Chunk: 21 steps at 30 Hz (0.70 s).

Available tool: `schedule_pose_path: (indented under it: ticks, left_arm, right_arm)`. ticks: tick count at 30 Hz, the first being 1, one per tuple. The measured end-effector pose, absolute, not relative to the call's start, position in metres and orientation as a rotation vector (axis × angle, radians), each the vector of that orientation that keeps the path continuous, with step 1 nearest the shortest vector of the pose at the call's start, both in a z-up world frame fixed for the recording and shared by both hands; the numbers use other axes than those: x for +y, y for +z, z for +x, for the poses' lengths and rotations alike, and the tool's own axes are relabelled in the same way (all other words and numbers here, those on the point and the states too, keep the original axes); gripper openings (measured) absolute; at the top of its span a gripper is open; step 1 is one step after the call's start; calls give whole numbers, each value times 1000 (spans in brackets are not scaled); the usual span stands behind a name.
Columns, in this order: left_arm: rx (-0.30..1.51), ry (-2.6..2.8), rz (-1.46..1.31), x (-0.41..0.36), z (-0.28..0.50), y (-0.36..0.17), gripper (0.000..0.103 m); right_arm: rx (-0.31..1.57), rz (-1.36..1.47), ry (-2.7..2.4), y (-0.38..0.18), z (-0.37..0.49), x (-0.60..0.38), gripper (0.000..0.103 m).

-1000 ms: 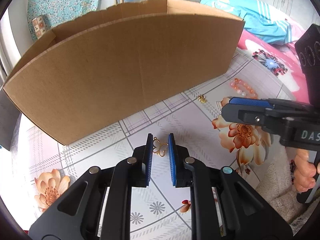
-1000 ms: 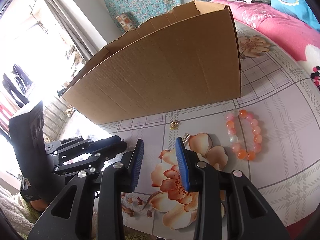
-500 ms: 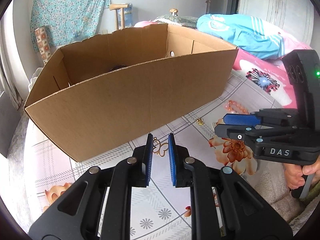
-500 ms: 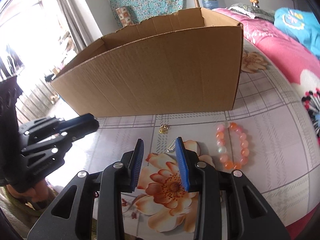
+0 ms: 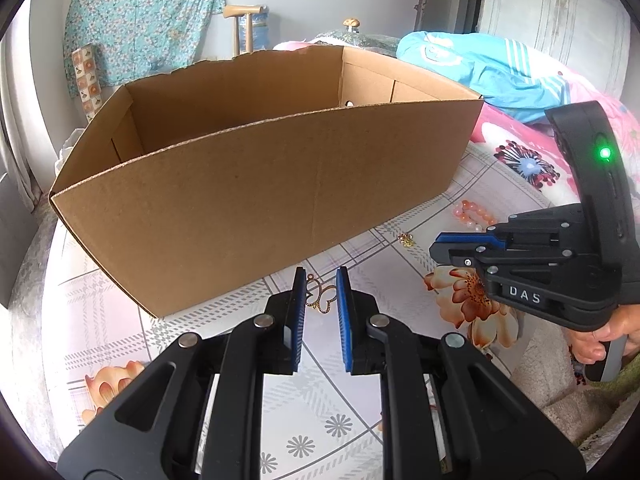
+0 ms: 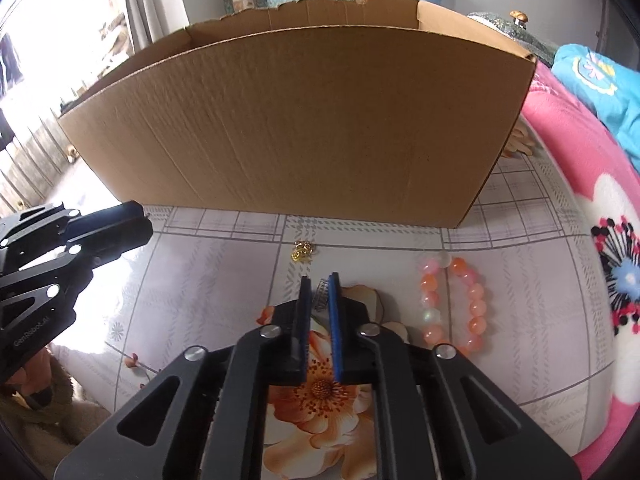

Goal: Organize jewelry
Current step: 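Close the right tool on the silver spring charm while the left tool holds the bow charm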

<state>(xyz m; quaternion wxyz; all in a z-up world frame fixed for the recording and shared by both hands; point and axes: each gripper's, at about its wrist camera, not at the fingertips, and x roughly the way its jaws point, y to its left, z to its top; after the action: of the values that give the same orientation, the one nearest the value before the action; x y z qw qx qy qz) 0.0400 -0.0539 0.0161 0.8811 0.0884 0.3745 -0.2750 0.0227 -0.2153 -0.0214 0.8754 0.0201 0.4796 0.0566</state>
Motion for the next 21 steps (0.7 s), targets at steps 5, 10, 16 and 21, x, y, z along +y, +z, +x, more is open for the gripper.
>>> schedule_pose_path:
  ticks: [5, 10, 16, 21]
  left_arm:
    - [767, -580, 176, -50, 38, 19, 14]
    - [758, -582, 170, -44, 38, 21, 14]
    - [759, -584, 156, -40, 39, 19, 14]
    - [762, -585, 146, -37, 40, 17, 14]
  right_arm:
    - [999, 79, 118, -21, 25, -218, 5]
    - [991, 123, 117, -17, 28, -230, 2]
    - [961, 193, 121, -6, 24, -250, 2]
    - [991, 215, 142, -7, 19, -249, 3]
